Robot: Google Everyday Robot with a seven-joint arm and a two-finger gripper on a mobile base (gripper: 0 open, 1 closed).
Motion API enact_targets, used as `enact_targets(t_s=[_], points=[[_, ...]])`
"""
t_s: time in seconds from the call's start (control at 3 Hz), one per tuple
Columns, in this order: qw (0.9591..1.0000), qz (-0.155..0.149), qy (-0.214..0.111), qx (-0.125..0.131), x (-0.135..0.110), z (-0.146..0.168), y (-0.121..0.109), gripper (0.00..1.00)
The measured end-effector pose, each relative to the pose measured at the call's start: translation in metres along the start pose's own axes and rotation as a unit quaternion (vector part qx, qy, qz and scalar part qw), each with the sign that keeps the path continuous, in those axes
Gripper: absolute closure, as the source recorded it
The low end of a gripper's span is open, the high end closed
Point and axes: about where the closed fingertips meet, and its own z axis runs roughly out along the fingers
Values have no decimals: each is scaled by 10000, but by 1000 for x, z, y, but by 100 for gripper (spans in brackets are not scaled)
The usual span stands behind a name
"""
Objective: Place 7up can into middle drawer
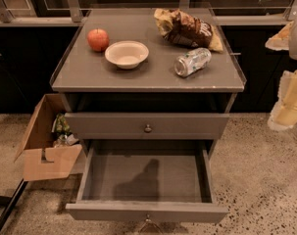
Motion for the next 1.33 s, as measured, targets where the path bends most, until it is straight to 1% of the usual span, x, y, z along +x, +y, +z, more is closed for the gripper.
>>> enact_targets(t_s=[0.33, 0.67, 1.0, 1.33], points=[[10000, 0, 0, 0, 0, 0, 0, 0], [9993, -322, -172, -16, -7, 6, -8, 0], [9947, -907, -471, -140, -16, 17, -23, 0], [9831, -1648, -742, -301, -22, 32, -43, 0]])
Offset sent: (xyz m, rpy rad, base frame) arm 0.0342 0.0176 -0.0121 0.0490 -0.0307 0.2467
